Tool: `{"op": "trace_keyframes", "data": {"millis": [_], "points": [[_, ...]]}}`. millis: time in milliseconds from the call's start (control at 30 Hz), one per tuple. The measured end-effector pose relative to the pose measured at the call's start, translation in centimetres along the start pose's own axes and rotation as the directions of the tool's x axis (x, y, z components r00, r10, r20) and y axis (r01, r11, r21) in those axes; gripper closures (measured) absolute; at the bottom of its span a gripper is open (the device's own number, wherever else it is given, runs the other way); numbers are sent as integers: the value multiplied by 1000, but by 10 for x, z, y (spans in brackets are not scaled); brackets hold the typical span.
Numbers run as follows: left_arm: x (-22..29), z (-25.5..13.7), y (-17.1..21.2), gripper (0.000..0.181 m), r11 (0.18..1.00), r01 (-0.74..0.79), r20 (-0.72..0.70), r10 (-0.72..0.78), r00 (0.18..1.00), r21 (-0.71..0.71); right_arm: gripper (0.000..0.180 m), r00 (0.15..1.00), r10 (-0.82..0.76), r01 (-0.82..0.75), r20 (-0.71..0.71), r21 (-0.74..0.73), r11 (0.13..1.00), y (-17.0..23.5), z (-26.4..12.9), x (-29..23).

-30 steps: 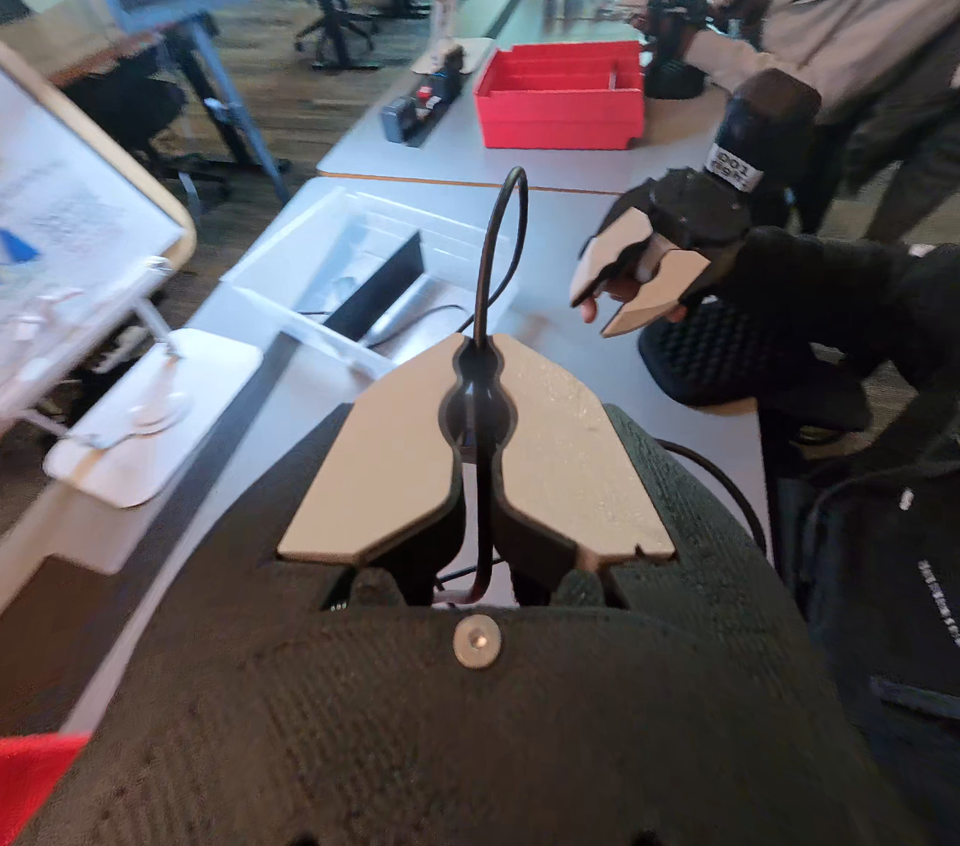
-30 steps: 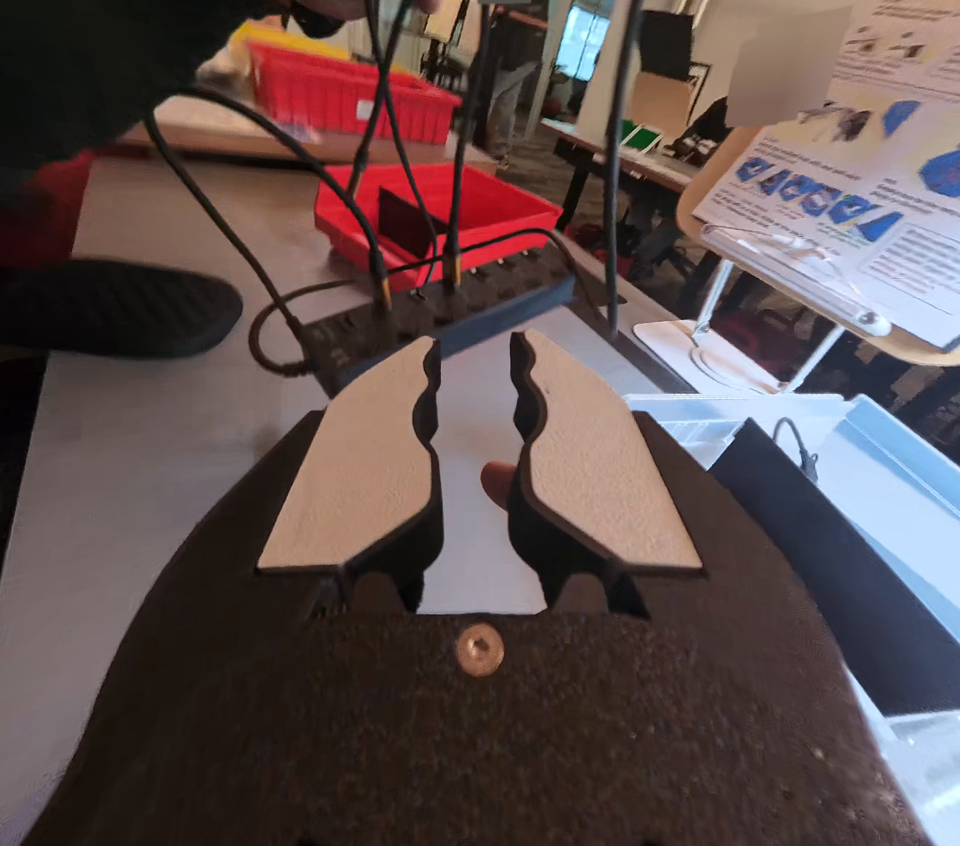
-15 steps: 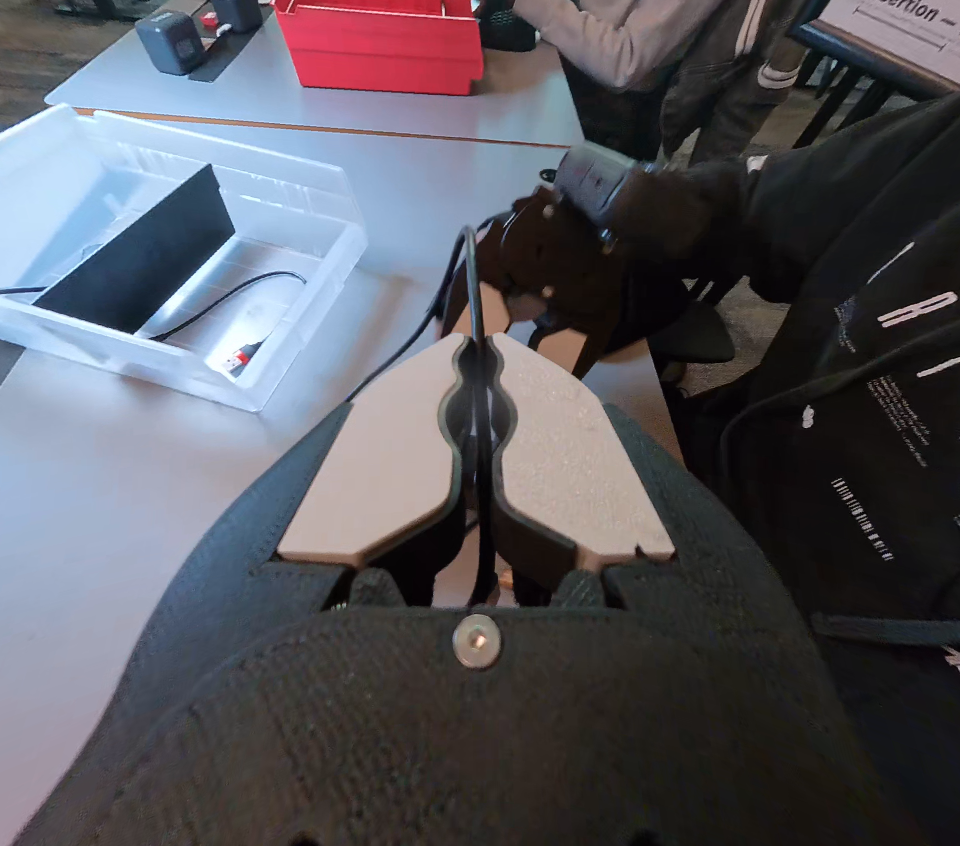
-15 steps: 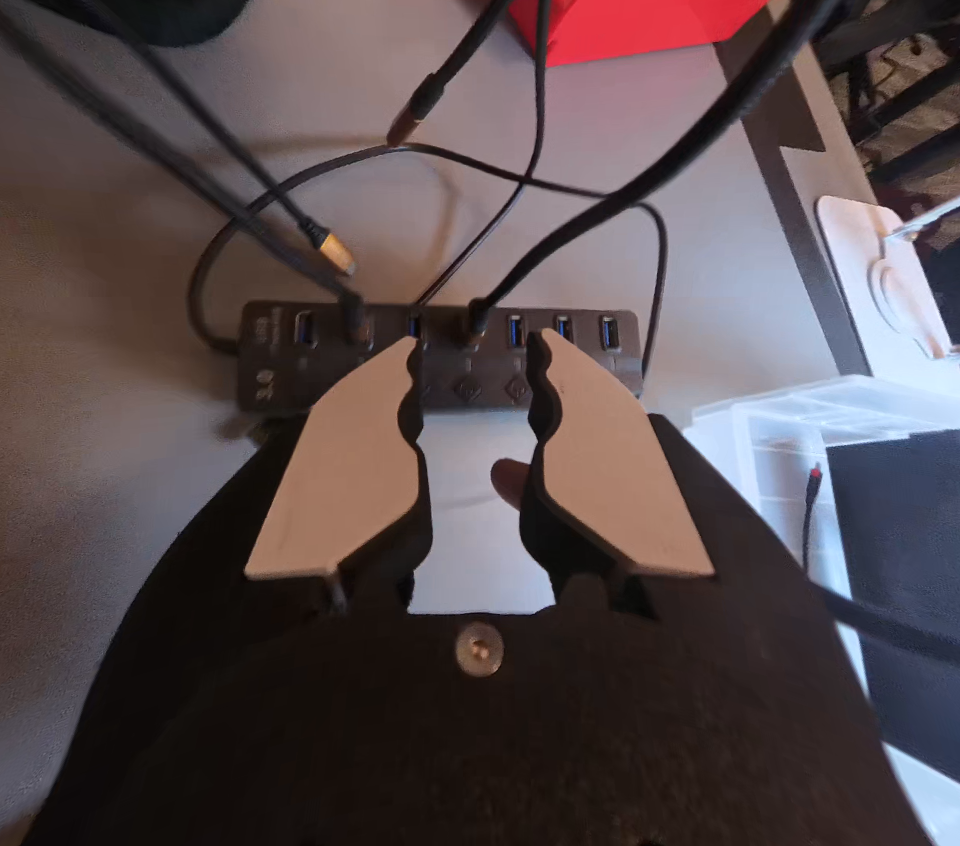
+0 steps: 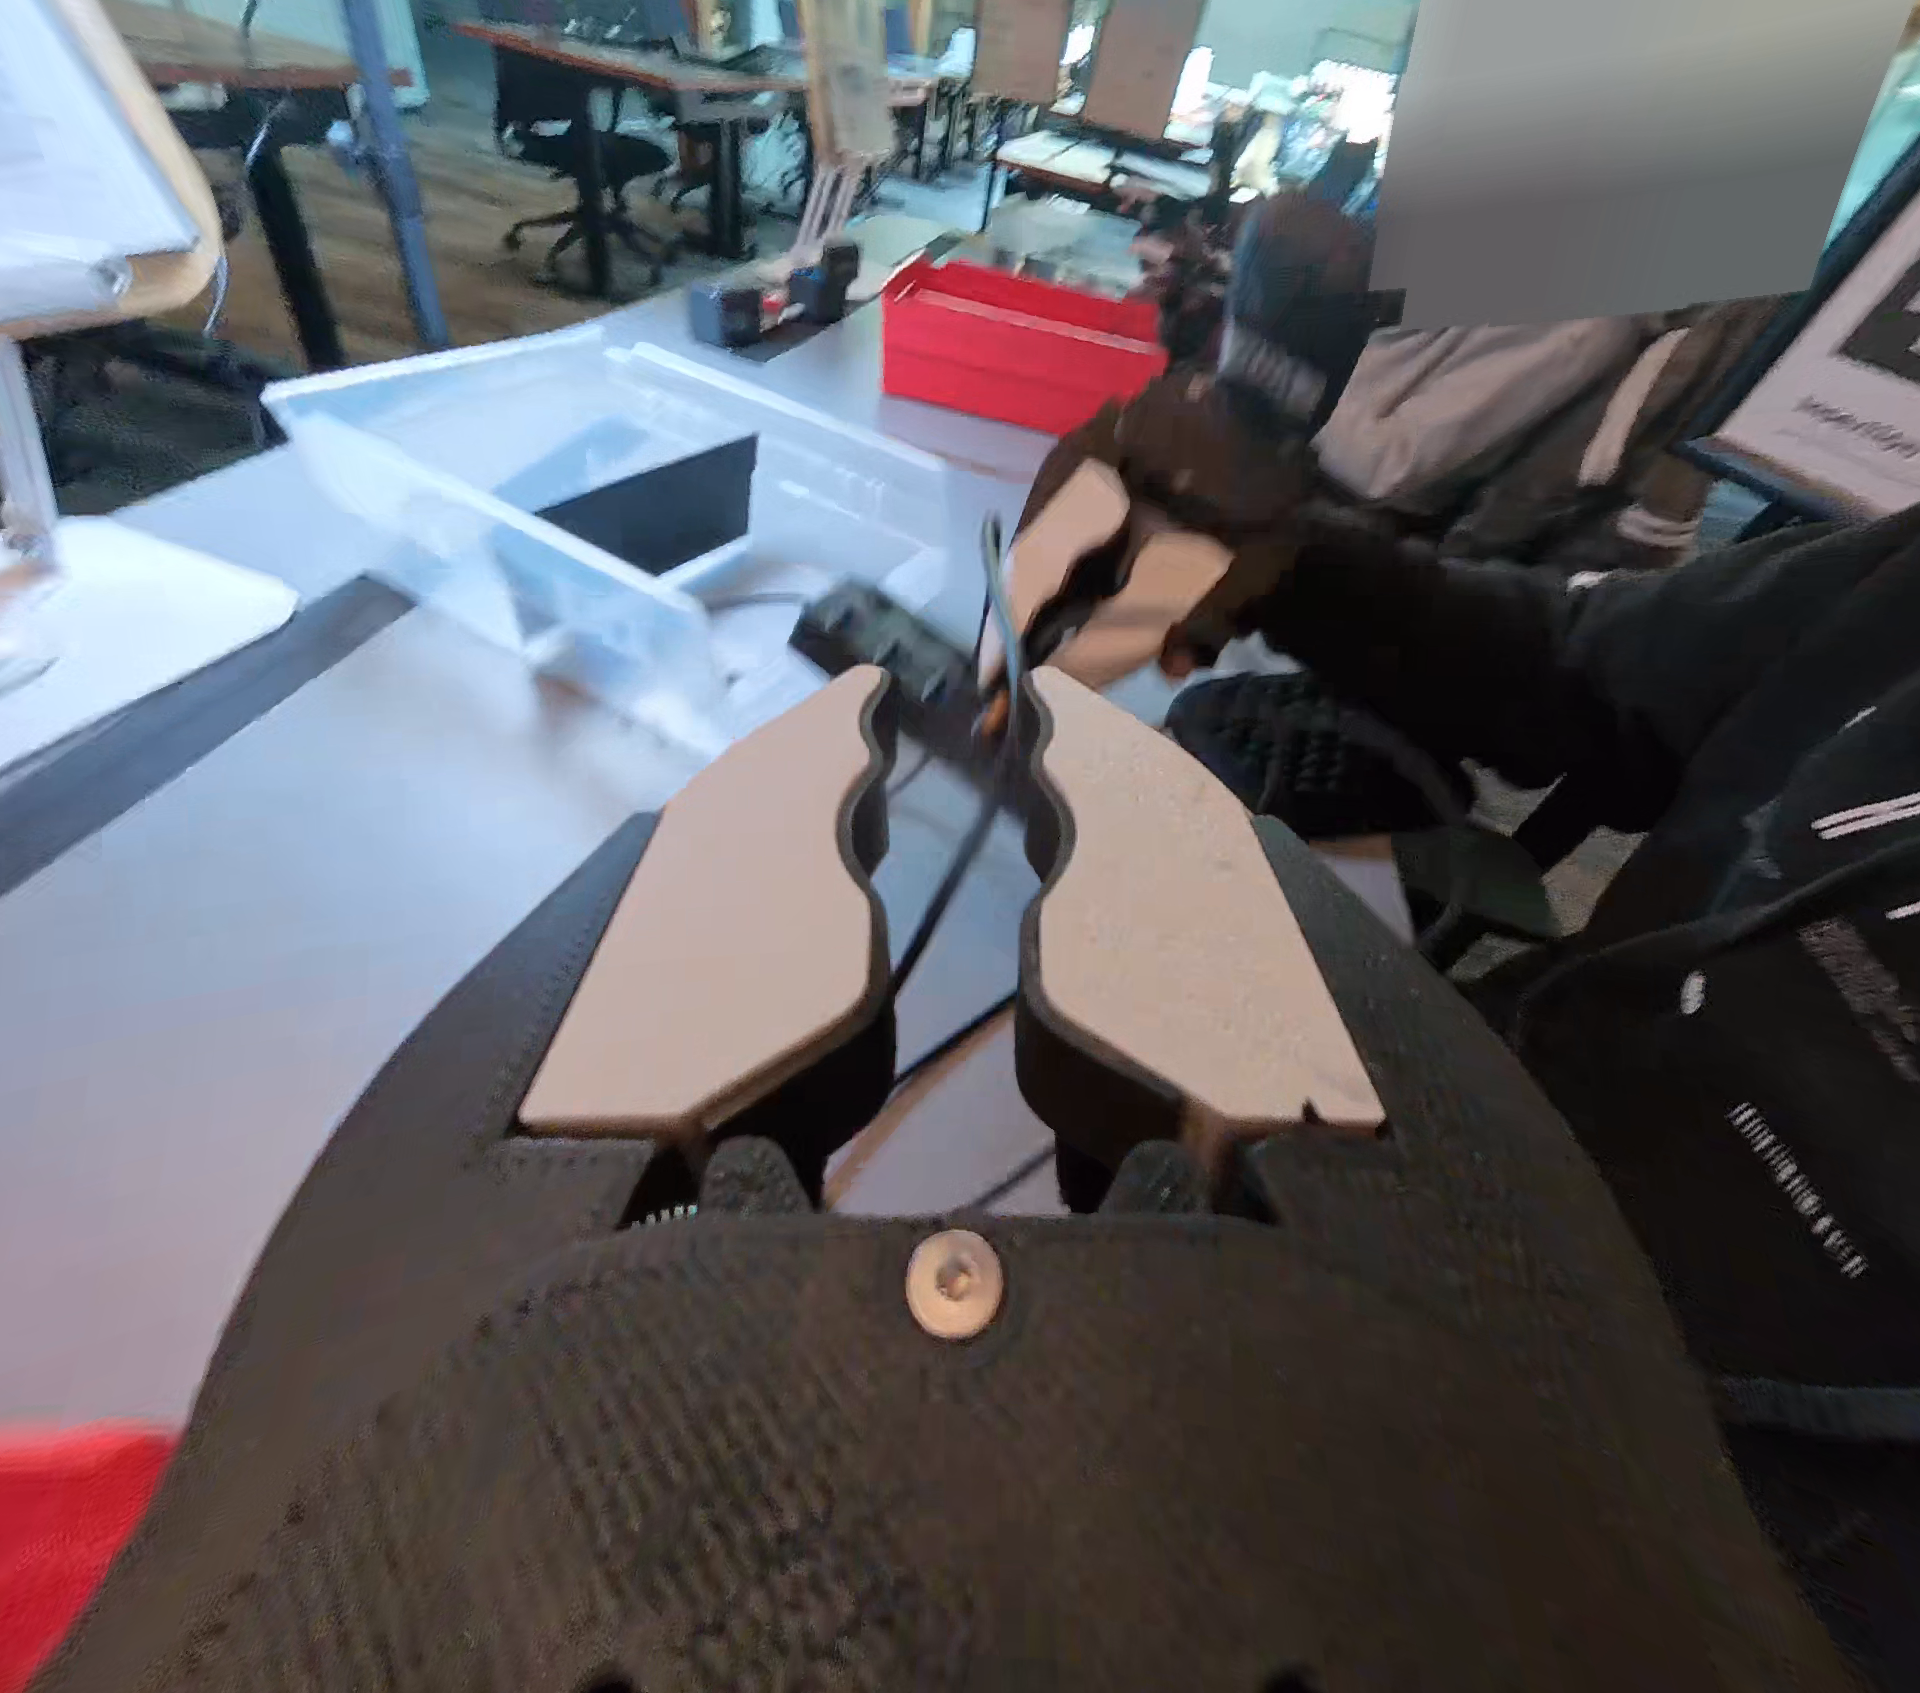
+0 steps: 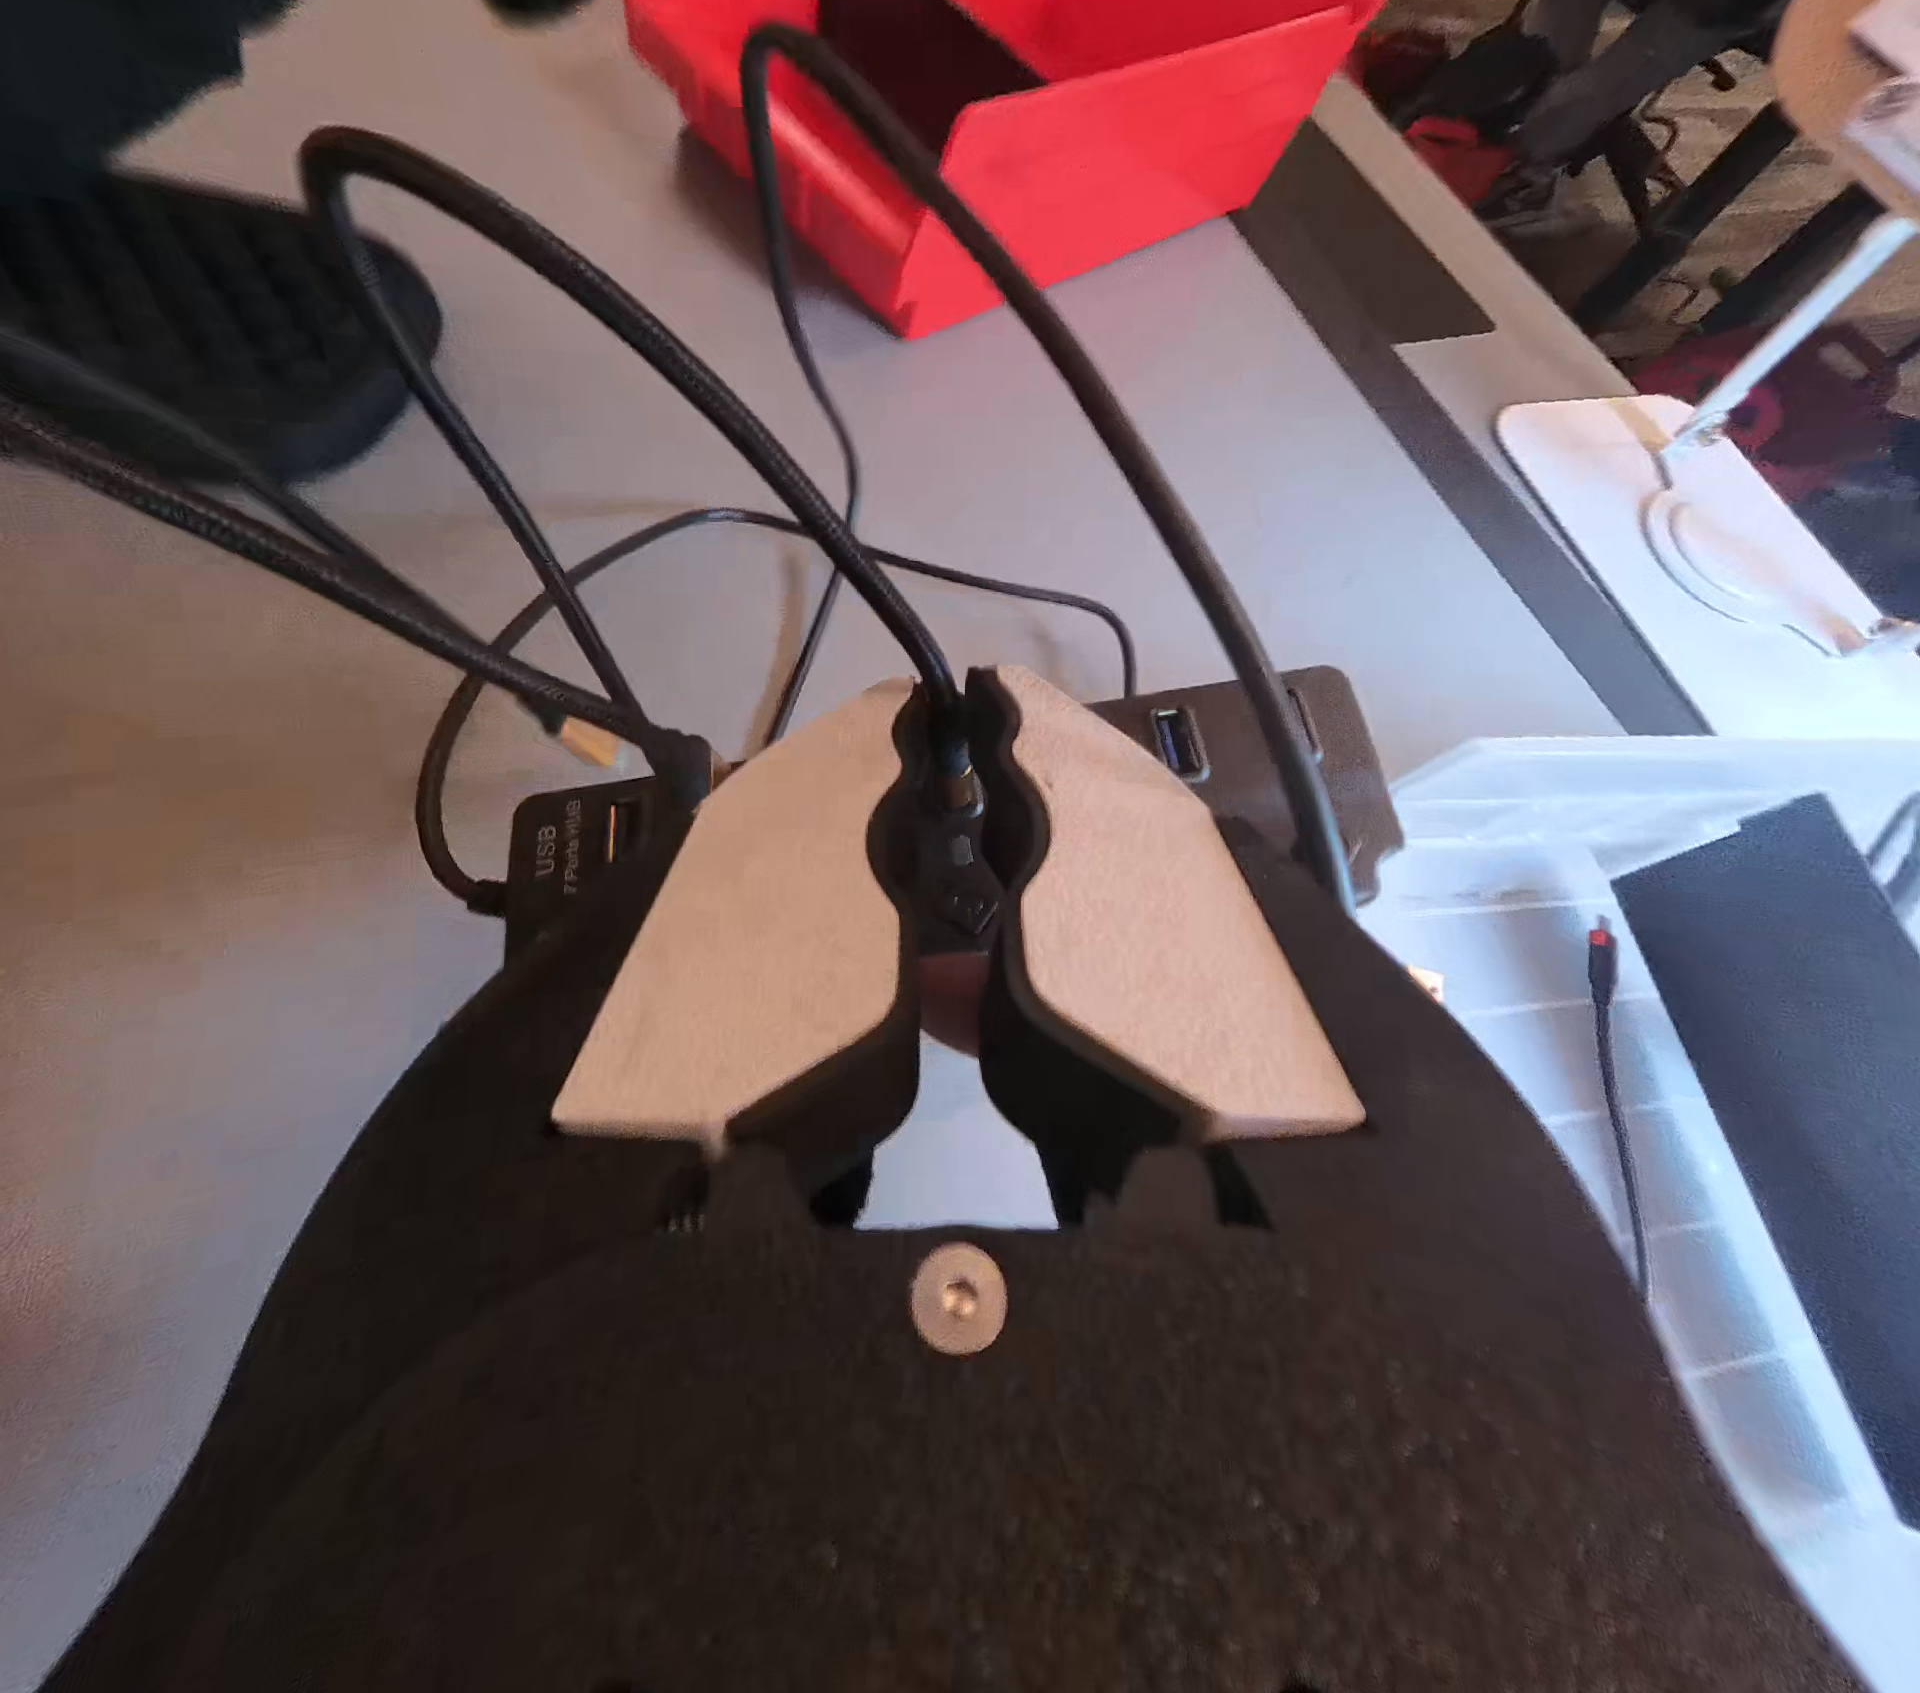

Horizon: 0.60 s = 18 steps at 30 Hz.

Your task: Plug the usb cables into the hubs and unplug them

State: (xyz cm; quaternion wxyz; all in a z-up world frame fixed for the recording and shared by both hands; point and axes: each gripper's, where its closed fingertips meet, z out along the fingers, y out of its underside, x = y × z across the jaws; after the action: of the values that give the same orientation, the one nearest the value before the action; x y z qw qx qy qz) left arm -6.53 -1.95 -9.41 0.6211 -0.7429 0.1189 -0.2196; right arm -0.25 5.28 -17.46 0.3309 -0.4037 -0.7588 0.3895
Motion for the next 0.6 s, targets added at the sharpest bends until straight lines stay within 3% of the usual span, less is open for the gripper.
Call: {"op": "trace_keyframes", "data": {"millis": [100,267,500,600], "points": [[-3,-1,49,162,992,10,28,-6,1000,-127,172,994,107,-104,-30,90,990,-19,-15,20],[22,15,118,160,960,-108,42,123,992,-259,173,968,245,-228,-53,221,948,-45,-31,44],[48,75,158,131,948,-123,112,162,980,-292,172,956,287,-263,-56,262,928,-78,-24,45],[47,86,153,132,953,-102,176,157,972,-284,172,942,319,-277,-101,298,913,-88,-26,51]]}}
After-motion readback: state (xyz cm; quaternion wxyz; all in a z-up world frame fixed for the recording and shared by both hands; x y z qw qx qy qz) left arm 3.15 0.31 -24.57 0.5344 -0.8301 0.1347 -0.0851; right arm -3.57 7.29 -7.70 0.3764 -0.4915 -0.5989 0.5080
